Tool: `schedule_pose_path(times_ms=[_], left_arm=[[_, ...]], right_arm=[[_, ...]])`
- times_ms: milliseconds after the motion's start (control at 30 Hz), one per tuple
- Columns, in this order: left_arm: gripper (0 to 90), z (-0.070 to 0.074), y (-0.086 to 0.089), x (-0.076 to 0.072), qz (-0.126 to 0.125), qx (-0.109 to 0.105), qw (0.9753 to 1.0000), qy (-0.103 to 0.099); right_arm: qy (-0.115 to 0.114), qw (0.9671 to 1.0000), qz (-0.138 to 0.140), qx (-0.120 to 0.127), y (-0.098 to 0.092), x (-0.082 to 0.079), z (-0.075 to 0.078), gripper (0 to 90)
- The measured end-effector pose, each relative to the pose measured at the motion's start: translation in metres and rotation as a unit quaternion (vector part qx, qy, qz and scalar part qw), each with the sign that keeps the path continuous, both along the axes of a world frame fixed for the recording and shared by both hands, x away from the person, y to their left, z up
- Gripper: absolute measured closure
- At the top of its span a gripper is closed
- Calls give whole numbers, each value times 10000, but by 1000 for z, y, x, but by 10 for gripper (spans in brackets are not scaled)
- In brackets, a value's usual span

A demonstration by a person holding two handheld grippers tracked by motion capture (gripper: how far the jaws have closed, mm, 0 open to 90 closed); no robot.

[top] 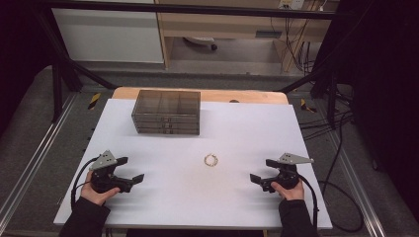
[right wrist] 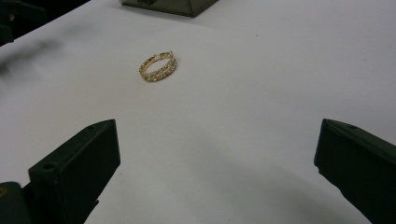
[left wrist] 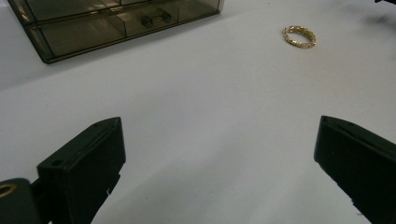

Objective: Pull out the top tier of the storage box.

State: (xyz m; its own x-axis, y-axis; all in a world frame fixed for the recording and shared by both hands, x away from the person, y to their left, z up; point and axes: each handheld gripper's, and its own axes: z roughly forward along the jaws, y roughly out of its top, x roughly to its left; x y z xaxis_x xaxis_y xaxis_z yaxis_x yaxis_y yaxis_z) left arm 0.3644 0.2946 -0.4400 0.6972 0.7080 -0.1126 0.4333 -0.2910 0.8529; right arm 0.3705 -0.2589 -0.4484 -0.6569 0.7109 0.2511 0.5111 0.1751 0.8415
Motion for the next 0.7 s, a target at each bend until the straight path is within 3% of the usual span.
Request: schedule_pose_path(times_ms=[700], left_arm=[[17,3,-4,2,-33,74,10000,-23]], right_arm=[[-14,10000,-14,-21,-1,0,1,9]])
